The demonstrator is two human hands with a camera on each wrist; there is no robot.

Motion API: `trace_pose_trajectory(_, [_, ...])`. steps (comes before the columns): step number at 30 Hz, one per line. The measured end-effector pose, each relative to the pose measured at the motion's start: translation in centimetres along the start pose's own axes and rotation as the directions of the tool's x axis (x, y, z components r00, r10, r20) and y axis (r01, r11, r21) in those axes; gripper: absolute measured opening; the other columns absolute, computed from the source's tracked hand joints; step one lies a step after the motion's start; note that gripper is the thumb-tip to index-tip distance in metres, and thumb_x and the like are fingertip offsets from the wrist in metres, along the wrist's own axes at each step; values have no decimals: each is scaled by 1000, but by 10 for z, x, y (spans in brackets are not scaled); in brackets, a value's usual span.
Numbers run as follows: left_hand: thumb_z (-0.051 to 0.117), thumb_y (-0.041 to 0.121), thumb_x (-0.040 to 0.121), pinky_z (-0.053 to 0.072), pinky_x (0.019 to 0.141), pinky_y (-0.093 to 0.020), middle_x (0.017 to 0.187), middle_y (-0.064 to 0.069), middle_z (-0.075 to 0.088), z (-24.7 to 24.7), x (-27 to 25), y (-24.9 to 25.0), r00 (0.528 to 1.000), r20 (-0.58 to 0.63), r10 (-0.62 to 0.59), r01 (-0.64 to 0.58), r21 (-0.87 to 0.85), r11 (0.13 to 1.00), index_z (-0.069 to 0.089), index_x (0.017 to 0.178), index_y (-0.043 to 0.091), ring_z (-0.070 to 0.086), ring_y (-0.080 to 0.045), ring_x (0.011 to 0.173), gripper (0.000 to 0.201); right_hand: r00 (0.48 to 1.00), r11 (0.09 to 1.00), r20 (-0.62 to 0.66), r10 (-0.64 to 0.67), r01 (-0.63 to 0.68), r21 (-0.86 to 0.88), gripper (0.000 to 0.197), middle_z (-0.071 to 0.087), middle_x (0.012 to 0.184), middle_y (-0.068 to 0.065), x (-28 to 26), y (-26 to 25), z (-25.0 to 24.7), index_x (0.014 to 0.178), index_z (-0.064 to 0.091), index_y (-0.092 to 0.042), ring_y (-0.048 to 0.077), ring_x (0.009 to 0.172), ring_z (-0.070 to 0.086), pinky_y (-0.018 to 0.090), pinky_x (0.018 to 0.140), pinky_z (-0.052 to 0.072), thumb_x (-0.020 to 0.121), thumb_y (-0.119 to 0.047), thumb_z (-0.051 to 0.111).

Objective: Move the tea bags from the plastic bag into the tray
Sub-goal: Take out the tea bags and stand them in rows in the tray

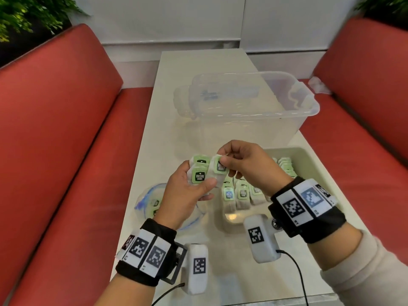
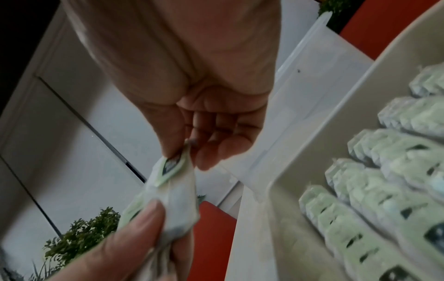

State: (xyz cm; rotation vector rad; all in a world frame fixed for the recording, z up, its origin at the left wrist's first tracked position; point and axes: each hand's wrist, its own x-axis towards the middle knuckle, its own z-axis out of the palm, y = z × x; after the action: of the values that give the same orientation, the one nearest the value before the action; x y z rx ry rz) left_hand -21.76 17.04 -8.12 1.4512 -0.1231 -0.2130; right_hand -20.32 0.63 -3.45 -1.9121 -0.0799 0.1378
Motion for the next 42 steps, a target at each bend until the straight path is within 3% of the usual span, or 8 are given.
trace_pose_trajectory(8, [67,12,81,56,64,-25,92,-4,67,23,7,-5,997,2,-83,83,-10,997,55,108,14,69,-12,83,30,982,876,182,42,52,-479,4,71,78,0,1,-6,-70,81,68,-21,7,63,56,20,64,45,82,-18,70])
trace_pose_trajectory(11, [62,11,86,56,62,-23,95,-6,66,31,10,-11,991,-28,-131,129,-45,991,55,106,16,70,-10,81,22,959,735,257,118,90,-672,6,65,72,-9,9,4,-86,79,67,-24,3,63,55,18,62,43,80,-21,72])
trace_pose_trajectory(16, [61,11,87,56,61,-21,103,-8,67,40,8,-16,986,-37,-161,159,-62,985,54,103,21,70,-10,82,20,843,504,392,369,173,-846,6,59,67,-13,27,37,-83,81,67,-26,8,65,55,20,59,42,79,-27,72])
trace_pose_trajectory(21, [60,9,86,57,62,-23,99,-7,68,44,6,-20,982,-56,-180,176,-75,982,55,100,22,70,-11,80,20,718,457,481,503,250,-853,12,61,68,-6,46,68,-72,73,62,-28,16,65,57,23,59,45,77,-26,73])
trace_pose_trajectory(26, [60,9,87,59,66,-26,97,-5,69,46,4,-21,979,-75,-190,186,-57,981,54,102,21,70,-11,79,20,736,387,452,504,275,-880,9,54,61,-12,62,80,-67,88,66,-16,8,51,50,16,47,39,80,-17,69])
trace_pose_trajectory(35, [59,9,87,59,65,-26,95,-3,70,47,4,-19,977,-83,-196,191,-69,979,54,101,22,71,-11,80,20,816,404,456,356,306,-862,14,59,80,-6,62,79,-74,89,63,-17,9,69,51,20,62,42,80,-23,70])
trace_pose_trajectory(38, [59,8,87,58,63,-25,94,-3,70,47,4,-19,976,-86,-200,194,-78,978,54,101,21,71,-11,78,20,676,474,562,477,341,-812,12,66,80,-5,56,77,-75,92,70,-19,15,73,60,23,71,50,80,-17,68])
trace_pose_trajectory(42, [59,8,87,59,63,-24,93,-2,70,47,5,-20,975,-86,-205,197,-86,977,54,101,21,71,-9,76,20,450,552,626,637,301,-778,31,70,96,6,53,89,-68,112,67,-16,14,62,57,7,43,40,84,-2,61])
